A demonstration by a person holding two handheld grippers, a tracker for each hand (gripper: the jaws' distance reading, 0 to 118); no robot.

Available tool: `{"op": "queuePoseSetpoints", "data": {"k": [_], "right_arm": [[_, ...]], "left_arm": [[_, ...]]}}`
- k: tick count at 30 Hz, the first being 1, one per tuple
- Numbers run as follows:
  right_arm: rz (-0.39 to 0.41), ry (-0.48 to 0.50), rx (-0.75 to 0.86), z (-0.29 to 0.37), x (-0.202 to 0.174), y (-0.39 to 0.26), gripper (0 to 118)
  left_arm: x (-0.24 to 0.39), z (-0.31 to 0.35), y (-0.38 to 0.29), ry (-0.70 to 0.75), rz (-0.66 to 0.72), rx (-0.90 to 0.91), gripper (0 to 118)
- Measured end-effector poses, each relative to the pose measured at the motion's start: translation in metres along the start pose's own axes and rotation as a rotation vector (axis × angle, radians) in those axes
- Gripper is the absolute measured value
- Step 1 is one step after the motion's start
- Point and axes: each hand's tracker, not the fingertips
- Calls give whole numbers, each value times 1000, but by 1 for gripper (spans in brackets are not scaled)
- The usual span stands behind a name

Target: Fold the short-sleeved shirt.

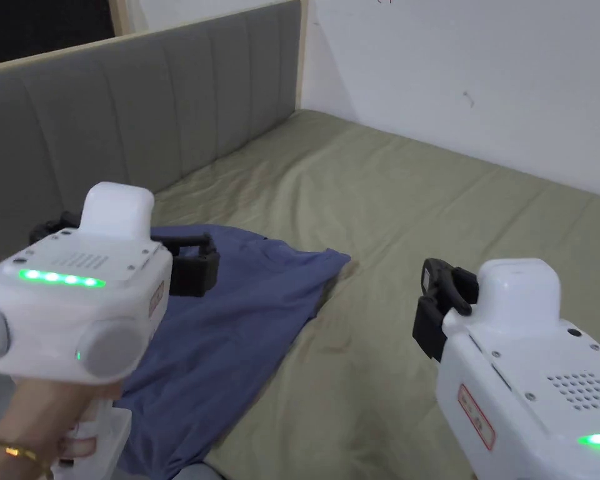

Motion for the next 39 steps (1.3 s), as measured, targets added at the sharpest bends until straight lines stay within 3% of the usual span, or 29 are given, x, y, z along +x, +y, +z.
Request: {"op": "queuePoseSetpoints", "data": {"k": [8,14,17,21,22,23,25,27,28,29,31,35,39], "right_arm": [[-40,-69,-74,-40,15,-6,0],[-54,-123,-138,-74,33,-21,0],[-103,-135,-161,-81,43,-30,0],[-107,-156,-212,-89,50,-44,0],[-107,-157,-226,-90,51,-46,0],[-109,-159,-236,-91,52,-48,0],[-111,-157,-249,-91,54,-51,0],[-118,-162,-254,-91,53,-49,0],[-137,-159,-255,-91,53,-49,0],[-164,-155,-258,-91,53,-48,0],[-189,-142,-250,-89,66,-56,0],[-146,-164,-237,-70,57,-51,0],[-136,-157,-171,-45,52,-34,0]], "left_arm": [[32,-178,25,-152,-155,-335,118],[60,-304,-4,-230,-58,-664,118],[71,-337,-24,-256,-57,-751,118],[83,-367,-46,-218,-90,-826,116],[84,-371,-51,-212,-103,-849,105],[86,-372,-53,-202,-102,-863,77],[88,-368,-55,-205,-76,-857,68],[89,-361,-53,-209,-35,-799,39],[90,-355,-53,-225,-47,-755,16],[92,-350,-52,-233,-49,-728,7],[88,-346,-57,-84,-39,-681,2],[72,-320,-49,-145,111,-626,2],[57,-266,-22,-175,54,-460,2]]}}
